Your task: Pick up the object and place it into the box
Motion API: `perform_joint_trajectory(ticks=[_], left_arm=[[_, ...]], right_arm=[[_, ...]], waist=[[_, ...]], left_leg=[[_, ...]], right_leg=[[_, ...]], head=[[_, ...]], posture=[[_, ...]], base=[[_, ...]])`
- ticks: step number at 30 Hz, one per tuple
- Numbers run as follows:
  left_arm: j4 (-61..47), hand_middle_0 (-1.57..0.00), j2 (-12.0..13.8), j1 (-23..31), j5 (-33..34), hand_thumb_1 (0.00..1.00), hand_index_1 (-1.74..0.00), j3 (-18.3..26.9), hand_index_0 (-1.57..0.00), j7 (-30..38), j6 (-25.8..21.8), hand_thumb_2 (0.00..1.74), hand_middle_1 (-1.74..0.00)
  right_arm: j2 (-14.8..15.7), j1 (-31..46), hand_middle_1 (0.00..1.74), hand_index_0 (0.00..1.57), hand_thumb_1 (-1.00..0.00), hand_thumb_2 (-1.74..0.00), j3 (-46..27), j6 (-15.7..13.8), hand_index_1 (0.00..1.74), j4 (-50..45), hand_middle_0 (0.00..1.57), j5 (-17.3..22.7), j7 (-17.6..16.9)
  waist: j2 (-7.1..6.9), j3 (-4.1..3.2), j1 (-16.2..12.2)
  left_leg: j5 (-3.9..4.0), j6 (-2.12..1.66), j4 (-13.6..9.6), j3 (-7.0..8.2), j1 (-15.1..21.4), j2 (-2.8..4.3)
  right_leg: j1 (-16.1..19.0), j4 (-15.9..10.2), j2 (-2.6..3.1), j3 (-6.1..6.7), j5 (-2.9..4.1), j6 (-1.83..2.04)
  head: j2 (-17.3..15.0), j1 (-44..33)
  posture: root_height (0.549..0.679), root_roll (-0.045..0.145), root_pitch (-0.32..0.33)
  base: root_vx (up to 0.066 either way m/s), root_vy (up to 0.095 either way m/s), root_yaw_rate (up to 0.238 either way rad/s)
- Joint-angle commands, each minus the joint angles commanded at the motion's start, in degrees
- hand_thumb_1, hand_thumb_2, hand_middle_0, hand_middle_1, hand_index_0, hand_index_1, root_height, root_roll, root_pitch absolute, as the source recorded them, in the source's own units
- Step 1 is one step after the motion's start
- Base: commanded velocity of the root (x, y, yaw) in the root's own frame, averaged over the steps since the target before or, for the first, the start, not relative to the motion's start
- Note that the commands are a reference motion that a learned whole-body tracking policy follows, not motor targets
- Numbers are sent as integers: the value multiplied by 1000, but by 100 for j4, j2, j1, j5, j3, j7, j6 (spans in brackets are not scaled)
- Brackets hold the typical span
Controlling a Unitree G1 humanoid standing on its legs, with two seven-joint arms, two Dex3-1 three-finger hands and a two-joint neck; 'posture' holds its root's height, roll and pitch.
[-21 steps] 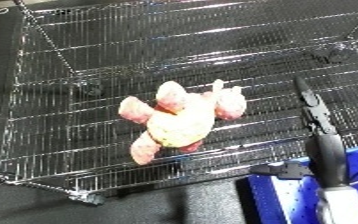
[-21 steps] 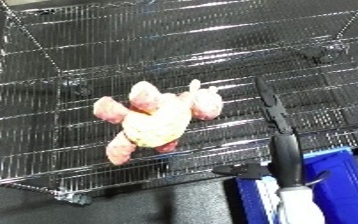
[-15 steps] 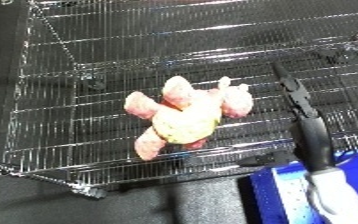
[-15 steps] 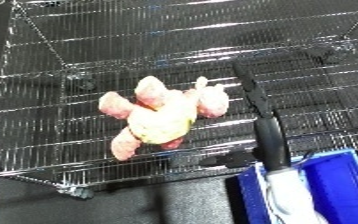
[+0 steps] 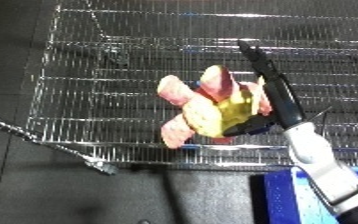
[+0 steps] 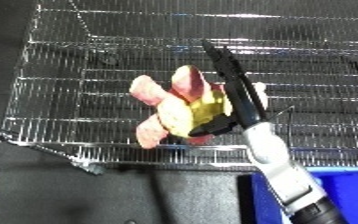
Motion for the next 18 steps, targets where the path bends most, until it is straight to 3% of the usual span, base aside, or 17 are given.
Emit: perform_joint_trajectory(ticks=[9,16,18], left_arm=[[-40,-1570,42,56,-2,1000,-1740,-161,-1570,-25,-73,1740,-1740],[-126,-1570,8,143,30,1000,-1740,-177,-1570,-85,-103,1740,-1740],[-142,-1570,-10,165,41,1000,-1740,-188,-1570,-88,-107,1740,-1740]], right_arm=[[245,-347,0,0,0,0,462,135,0,1330,0,-224,185],[481,-278,0,0,0,0,654,300,0,2293,0,-595,426],[561,-231,174,157,-100,-174,641,334,174,2484,157,-617,465]], waist=[[72,0,208],[107,0,272],[119,0,272]], left_leg=[[-24,-13,45,-94,-228,-40],[-57,-16,32,-127,-267,-50],[-67,-18,26,-123,-268,-48]], right_leg=[[-135,-22,-21,-66,27,1],[-153,-41,-25,-92,5,4],[-166,-31,-18,-88,-4,3]], head=[[249,221],[182,201],[216,164]], posture=[[639,18,-30],[640,16,-15],[640,17,-13]], base=[[1,16,63],[8,11,34],[13,19,-13]])
